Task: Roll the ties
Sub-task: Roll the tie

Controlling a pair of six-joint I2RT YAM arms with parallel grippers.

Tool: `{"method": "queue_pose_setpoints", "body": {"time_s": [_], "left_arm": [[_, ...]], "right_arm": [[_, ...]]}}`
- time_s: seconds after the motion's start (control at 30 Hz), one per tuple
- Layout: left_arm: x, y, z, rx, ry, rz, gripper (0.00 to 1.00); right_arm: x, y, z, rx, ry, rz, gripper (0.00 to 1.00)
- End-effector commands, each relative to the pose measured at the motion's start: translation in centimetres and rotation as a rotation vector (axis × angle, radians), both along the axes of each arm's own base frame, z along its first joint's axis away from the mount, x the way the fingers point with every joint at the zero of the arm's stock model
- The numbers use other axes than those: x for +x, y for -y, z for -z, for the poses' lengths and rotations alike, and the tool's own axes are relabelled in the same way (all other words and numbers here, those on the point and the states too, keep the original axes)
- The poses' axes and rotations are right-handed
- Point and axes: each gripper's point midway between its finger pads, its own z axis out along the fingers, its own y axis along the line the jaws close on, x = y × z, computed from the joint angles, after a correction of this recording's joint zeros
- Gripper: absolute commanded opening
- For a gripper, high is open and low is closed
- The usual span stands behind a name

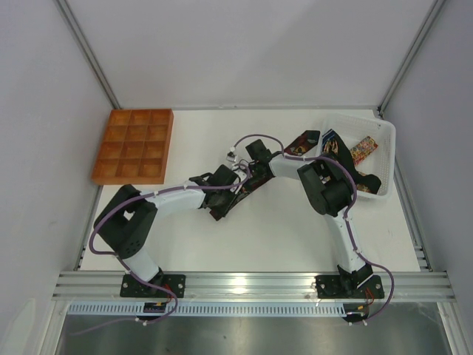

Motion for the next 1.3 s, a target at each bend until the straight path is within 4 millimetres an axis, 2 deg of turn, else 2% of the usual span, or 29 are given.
{"method": "queue_pose_setpoints", "body": {"time_s": [0.0, 0.07, 0.27, 0.33, 0.47, 0.53, 0.57, 0.67, 0.7, 0.77, 0.8, 0.83, 0.87, 0.9, 0.93, 0.97, 1.1, 1.13, 1.17, 1.27], "left_arm": [[0.6, 0.6, -0.4, -0.023, 0.000, -0.010, 0.40], [0.7, 0.5, -0.5, -0.022, 0.001, -0.015, 0.34], [0.8, 0.4, -0.6, -0.027, 0.008, -0.024, 0.39], [0.7, 0.4, -0.5, -0.029, 0.004, -0.025, 0.40], [0.7, 0.4, -1.1, -0.047, 0.018, -0.035, 0.53], [0.6, 0.6, -2.0, -0.081, 0.036, -0.037, 0.59], [0.6, 0.6, -2.5, -0.094, 0.043, -0.046, 0.65], [0.3, 1.0, -4.4, -0.169, 0.057, -0.057, 0.71], [0.1, 1.0, -5.9, -0.213, 0.081, -0.074, 0.74], [0.0, 0.8, -7.5, -0.259, 0.111, -0.110, 0.77], [-0.4, 0.4, -7.9, -0.281, 0.106, -0.159, 0.79], [-0.3, -0.2, -9.8, -0.324, 0.160, -0.200, 0.86], [-0.7, -0.9, -9.8, -0.355, 0.145, -0.273, 0.90], [-1.1, -1.2, -10.1, -0.385, 0.141, -0.310, 0.91], [-1.5, -1.5, -11.5, -0.447, 0.159, -0.345, 0.91], [-2.0, -2.5, -10.5, -0.480, 0.118, -0.453, 0.91], [-3.1, -3.6, -9.8, -0.648, 0.074, -0.686, 0.89], [-2.8, -3.4, -10.0, -0.701, 0.077, -0.722, 0.90], [-2.9, -3.7, -9.4, -0.737, 0.046, -0.811, 0.90], [-2.3, -4.0, -9.1, -0.762, 0.009, -0.928, 0.88]], "right_arm": [[0.4, -0.4, -3.1, 0.052, 0.064, -0.005, 0.03], [0.3, -0.5, -3.2, 0.058, 0.062, -0.012, 0.03], [-0.2, -0.6, -2.1, 0.043, 0.049, -0.020, 0.03], [0.2, -0.6, -1.1, 0.026, 0.044, -0.012, 0.02], [0.8, -0.5, 0.2, 0.002, 0.036, 0.011, 0.02], [1.0, -0.3, 1.0, -0.010, 0.027, 0.020, 0.01], [1.1, -0.3, 1.2, -0.010, 0.029, 0.022, 0.01], [1.5, -0.1, 2.0, -0.020, 0.030, 0.033, 0.01], [1.6, -0.1, 2.1, -0.021, 0.029, 0.035, 0.01], [1.8, -0.1, 2.5, -0.031, 0.032, 0.041, 0.00], [1.9, -0.1, 2.5, -0.032, 0.039, 0.039, 0.00], [1.8, -0.1, 2.7, -0.038, 0.039, 0.039, 0.00], [2.1, -0.1, 2.8, -0.039, 0.045, 0.043, 0.00], [2.3, 0.0, 2.7, -0.038, 0.055, 0.043, 0.00], [2.2, 0.0, 2.9, -0.044, 0.050, 0.043, 0.00], [2.3, 0.0, 2.9, -0.042, 0.050, 0.043, 0.00], [2.7, 0.1, 2.9, -0.039, 0.057, 0.041, 0.00], [2.7, 0.2, 2.9, -0.037, 0.059, 0.041, 0.00], [2.7, 0.2, 2.8, -0.037, 0.062, 0.041, 0.00], [2.7, 0.2, 2.7, -0.031, 0.059, 0.038, 0.00]]}}
